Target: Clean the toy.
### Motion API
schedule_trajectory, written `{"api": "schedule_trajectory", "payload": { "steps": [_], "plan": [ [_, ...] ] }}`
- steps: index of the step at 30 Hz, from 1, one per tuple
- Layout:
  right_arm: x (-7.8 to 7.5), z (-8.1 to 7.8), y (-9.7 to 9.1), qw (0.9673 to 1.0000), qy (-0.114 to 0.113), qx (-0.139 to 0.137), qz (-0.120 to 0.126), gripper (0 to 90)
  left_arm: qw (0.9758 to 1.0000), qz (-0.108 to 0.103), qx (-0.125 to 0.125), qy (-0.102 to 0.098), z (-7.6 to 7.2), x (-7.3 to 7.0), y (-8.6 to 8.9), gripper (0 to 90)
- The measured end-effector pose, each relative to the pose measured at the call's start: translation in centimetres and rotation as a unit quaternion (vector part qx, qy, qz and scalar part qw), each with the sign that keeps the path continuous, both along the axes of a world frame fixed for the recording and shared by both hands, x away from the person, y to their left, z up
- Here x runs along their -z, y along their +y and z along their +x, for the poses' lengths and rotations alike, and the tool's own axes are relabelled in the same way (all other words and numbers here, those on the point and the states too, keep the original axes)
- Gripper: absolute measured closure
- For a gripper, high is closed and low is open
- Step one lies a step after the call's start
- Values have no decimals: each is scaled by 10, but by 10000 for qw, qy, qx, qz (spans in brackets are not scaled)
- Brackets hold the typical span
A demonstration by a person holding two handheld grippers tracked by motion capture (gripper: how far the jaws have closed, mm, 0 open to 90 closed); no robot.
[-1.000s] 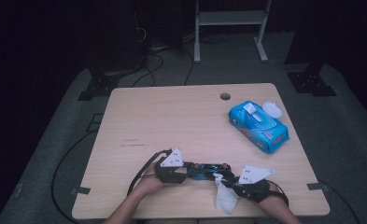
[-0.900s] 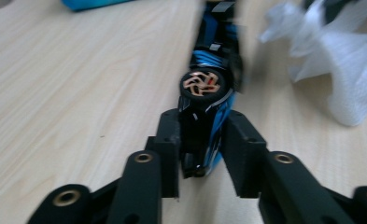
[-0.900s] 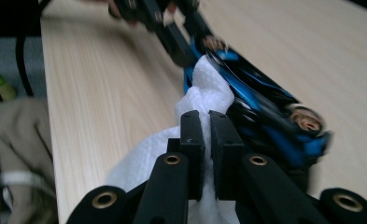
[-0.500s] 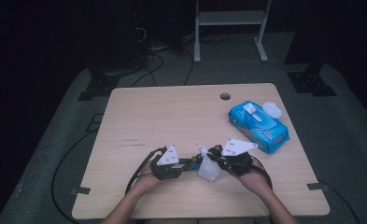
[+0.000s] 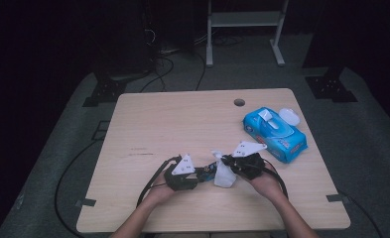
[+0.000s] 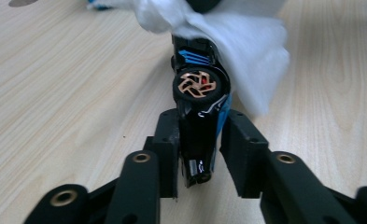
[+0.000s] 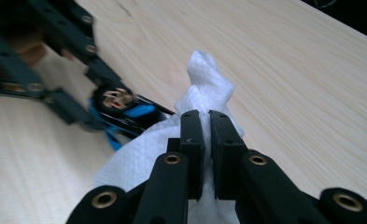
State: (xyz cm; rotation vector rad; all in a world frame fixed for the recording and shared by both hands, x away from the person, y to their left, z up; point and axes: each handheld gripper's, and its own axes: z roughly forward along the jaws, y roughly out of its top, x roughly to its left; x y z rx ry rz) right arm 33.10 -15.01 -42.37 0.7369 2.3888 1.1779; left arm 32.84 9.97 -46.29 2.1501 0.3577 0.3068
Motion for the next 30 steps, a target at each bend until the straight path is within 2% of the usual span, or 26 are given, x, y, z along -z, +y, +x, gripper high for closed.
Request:
{"api": "schedule_trajectory", "payload": {
  "steps": [5,7,9,12,13,15,17,18,21,24,26,28,30],
  "plan": [
    [0,-9,25,9987,-3,-499,139,843,10000,-41,-2,29,1,2,-1,692],
    [0,-11,37,9978,-25,-655,58,843,10000,35,14,-49,-1,1,-3,696],
    [0,-12,42,9975,-67,-698,-53,843,10000,24,40,-18,-1,1,-1,706],
    [-1,-10,34,9984,-76,-555,-54,843,10000,-18,44,-29,-1,2,-1,710],
    [0,-9,25,9991,-98,-405,-80,843,10000,-15,59,-28,-1,2,-1,710],
    [0,-8,18,9996,-56,-280,-48,843,9999,-92,93,57,0,3,-2,711],
    [0,-12,21,9992,-200,-239,-244,843,9999,-72,105,65,0,2,-3,711],
    [0,-14,24,9989,-247,-280,-275,843,9999,-72,113,66,0,2,-3,711],
    [-1,-20,37,9982,-225,-546,-107,843,9999,-77,127,85,0,2,-1,711],
    [0,-23,45,9969,-302,-692,-216,843,9998,-62,161,96,0,2,2,711],
    [0,-20,39,9977,-311,-571,-197,843,9998,-63,167,101,0,1,4,711],
    [-1,-16,25,9991,-295,-246,-164,843,9997,-61,182,132,0,1,6,711],
    [-1,-13,15,9994,-288,-88,-183,843,9997,-64,192,144,1,1,6,711]
  ]
}}
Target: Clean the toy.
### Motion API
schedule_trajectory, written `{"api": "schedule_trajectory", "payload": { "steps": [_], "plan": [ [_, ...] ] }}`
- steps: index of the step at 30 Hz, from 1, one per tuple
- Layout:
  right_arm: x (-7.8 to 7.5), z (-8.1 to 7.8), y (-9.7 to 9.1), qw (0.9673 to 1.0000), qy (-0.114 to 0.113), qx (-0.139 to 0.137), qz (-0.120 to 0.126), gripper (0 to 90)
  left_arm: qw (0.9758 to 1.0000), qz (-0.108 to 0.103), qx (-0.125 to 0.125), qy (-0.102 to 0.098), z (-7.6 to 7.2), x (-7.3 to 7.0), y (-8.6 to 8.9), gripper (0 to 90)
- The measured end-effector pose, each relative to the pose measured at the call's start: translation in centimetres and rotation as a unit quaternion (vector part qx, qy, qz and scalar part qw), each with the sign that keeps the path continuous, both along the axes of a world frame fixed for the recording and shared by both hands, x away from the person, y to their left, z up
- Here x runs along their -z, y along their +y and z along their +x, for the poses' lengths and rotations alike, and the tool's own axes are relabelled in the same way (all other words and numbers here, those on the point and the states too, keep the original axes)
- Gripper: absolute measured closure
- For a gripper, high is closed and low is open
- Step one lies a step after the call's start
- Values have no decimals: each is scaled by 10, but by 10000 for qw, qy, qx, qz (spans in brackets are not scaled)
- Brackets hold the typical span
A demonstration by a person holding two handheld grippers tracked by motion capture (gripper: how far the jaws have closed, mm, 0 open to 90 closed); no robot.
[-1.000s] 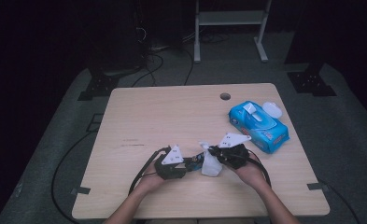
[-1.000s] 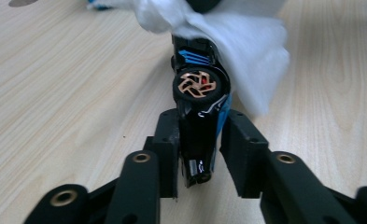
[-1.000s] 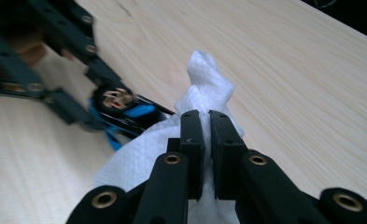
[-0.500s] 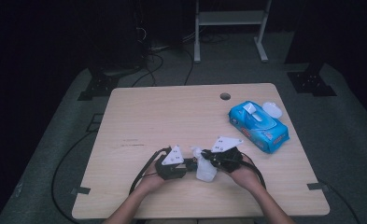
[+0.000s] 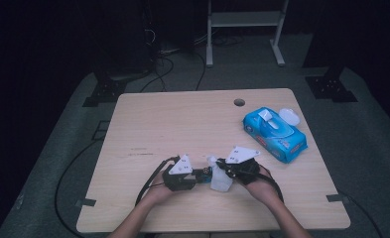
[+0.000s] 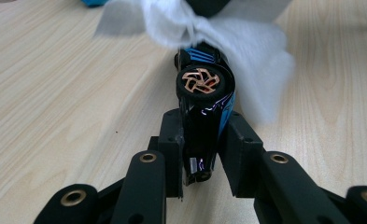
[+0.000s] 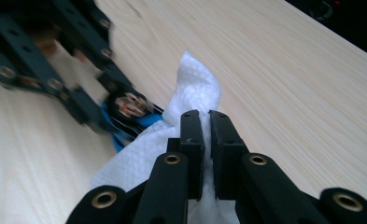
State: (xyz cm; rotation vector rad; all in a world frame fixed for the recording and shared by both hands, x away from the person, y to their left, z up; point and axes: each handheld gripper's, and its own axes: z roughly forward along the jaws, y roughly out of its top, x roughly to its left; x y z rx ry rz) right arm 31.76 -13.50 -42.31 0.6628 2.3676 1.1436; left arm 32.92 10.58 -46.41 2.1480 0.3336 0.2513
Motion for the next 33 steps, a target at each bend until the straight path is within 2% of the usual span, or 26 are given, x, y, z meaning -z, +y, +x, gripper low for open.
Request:
{"api": "schedule_trajectory", "payload": {
  "steps": [3,7,10,13,16,20,23,26,27,29,31,33],
  "plan": [
    [1,-2,-3,10000,35,60,12,843,10000,-8,30,7,0,0,-1,711],
    [2,-9,17,9997,-10,-243,26,843,10000,17,40,15,0,0,0,710],
    [1,-10,21,9995,-55,-316,-45,842,10000,1,55,54,0,0,3,710],
    [1,-6,9,9996,-131,-94,-226,842,9999,1,81,60,0,0,4,711],
    [1,-7,2,9999,-72,29,-139,843,9999,-1,100,61,1,0,3,711],
    [2,-13,17,9996,1,-279,36,842,9999,58,118,28,0,-1,2,711],
    [1,-15,25,9991,-60,-422,-33,842,9999,25,106,45,-1,-1,3,710],
    [2,-9,15,9998,-36,-200,-72,843,9999,0,109,62,0,0,4,710],
    [2,-6,8,10000,42,-82,-4,843,9999,-11,110,72,1,0,4,711],
    [2,-5,5,9998,114,-37,132,843,9999,-34,99,72,1,0,3,710],
    [1,-6,9,9991,195,-161,341,844,9999,15,131,41,1,0,2,711],
    [0,-8,20,9983,215,-326,428,843,9999,4,122,30,1,0,2,711]
  ]
}}
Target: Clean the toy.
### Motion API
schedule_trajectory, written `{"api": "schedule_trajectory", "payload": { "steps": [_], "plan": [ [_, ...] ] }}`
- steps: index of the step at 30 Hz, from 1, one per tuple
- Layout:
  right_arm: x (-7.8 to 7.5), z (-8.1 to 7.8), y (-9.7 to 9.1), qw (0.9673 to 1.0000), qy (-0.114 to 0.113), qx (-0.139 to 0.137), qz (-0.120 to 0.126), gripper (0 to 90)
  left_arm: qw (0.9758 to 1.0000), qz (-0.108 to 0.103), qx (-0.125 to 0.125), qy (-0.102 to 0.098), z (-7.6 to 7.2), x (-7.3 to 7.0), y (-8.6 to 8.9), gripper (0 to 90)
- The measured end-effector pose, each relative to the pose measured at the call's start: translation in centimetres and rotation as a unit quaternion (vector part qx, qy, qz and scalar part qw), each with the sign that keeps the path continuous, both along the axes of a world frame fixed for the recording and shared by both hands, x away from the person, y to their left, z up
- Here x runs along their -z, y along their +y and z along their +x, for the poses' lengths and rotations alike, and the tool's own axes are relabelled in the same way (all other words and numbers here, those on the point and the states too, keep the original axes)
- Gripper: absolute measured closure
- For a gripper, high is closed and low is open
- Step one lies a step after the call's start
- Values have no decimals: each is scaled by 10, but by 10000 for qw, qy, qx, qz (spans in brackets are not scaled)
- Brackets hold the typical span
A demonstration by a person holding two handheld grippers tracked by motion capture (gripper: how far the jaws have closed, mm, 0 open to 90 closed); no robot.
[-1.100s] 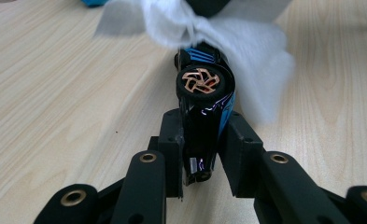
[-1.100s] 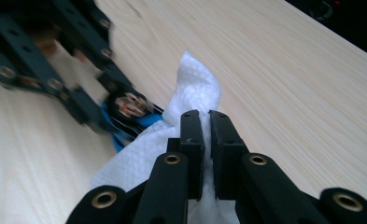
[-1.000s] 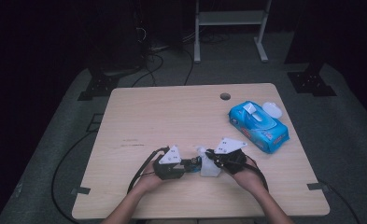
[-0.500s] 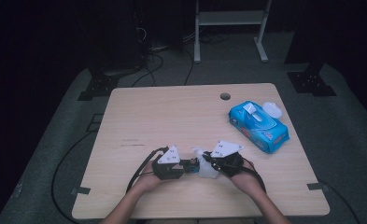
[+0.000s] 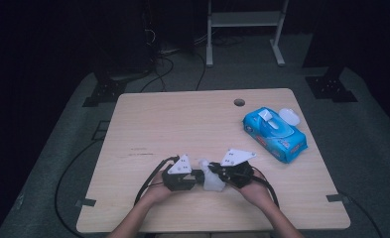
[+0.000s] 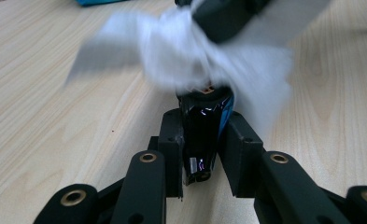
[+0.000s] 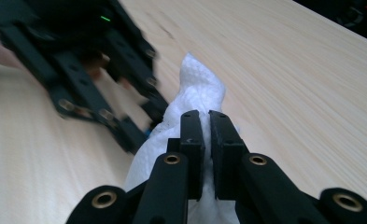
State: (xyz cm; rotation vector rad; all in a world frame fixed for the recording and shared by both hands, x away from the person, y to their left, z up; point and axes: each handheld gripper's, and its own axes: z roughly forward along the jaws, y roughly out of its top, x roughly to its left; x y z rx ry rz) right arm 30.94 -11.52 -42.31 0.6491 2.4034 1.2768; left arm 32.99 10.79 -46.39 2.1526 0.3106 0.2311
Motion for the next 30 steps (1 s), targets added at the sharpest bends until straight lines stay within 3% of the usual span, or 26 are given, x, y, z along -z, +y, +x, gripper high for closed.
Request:
{"api": "schedule_trajectory", "payload": {
  "steps": [4,12,20,25,27,30],
  "plan": [
    [2,-2,13,9996,-47,-146,-222,843,10000,18,1,-7,-1,0,1,711],
    [3,6,-22,9989,-11,407,-217,843,10000,-29,6,63,0,0,2,710],
    [5,-1,-10,9995,-85,219,-233,843,10000,-25,-5,66,0,0,2,711],
    [2,5,-30,9978,-122,539,-356,843,9999,-34,-9,94,1,0,2,711],
    [3,9,-38,9974,-3,682,-240,844,9999,-71,-14,154,2,1,2,710],
    [3,7,-31,9973,-51,674,-302,843,9999,-63,-3,156,2,1,1,709]
  ]
}}
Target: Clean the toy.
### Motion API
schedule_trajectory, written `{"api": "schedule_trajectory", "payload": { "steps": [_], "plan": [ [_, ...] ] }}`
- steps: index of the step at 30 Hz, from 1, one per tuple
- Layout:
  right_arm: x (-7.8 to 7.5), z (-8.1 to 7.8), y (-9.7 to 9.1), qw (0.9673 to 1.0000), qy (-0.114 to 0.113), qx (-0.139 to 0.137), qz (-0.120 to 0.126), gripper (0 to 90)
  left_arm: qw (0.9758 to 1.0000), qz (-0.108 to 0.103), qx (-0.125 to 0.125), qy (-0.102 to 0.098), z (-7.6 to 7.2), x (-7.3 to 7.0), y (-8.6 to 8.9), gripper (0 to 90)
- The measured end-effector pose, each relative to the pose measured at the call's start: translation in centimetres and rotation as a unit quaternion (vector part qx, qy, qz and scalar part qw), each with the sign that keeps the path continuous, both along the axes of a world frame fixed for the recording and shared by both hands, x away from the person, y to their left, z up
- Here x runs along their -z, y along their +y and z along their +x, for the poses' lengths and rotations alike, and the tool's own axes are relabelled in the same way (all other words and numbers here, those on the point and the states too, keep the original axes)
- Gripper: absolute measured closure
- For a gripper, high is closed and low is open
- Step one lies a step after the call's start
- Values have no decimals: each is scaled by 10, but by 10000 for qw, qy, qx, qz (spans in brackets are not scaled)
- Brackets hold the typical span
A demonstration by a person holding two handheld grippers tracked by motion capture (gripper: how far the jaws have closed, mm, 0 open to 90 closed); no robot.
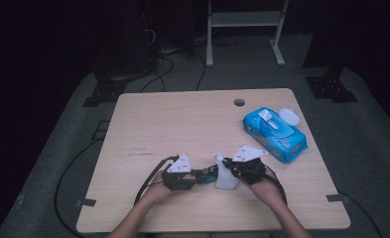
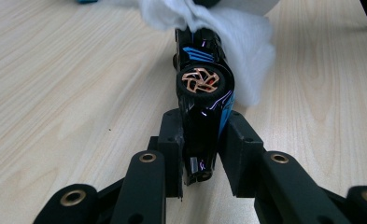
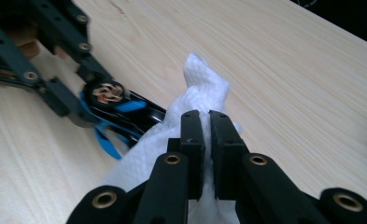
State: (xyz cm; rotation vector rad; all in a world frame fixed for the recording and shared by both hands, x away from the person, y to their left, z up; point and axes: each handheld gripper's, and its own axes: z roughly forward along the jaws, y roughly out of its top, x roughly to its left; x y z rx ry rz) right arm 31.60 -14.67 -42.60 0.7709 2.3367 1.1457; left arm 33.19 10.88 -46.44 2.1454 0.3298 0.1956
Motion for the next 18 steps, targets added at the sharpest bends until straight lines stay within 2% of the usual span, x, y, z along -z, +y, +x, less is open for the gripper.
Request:
{"api": "schedule_trajectory", "payload": {
  "steps": [2,5,7,9,11,13,15,18],
  "plan": [
    [0,-2,4,10000,-74,-43,-47,843,10000,11,8,6,0,0,1,710],
    [-1,0,0,10000,25,-73,5,843,10000,10,1,-6,0,0,1,710],
    [-1,1,-8,10000,11,-8,-17,843,10000,-1,4,11,0,0,1,710],
    [-2,2,-16,9996,-63,174,-189,842,10000,19,10,-3,0,0,0,709],
    [-2,4,-21,9997,39,252,-53,843,10000,8,15,2,0,0,-1,709],
    [-3,2,-17,9998,5,185,-40,843,10000,0,9,11,0,0,0,709],
    [-4,0,-8,10000,-2,-5,20,843,10000,-22,-2,34,0,0,0,710],
    [-4,-2,6,9997,-35,-225,-60,842,10000,3,-3,3,-1,0,-1,709]
  ]
}}
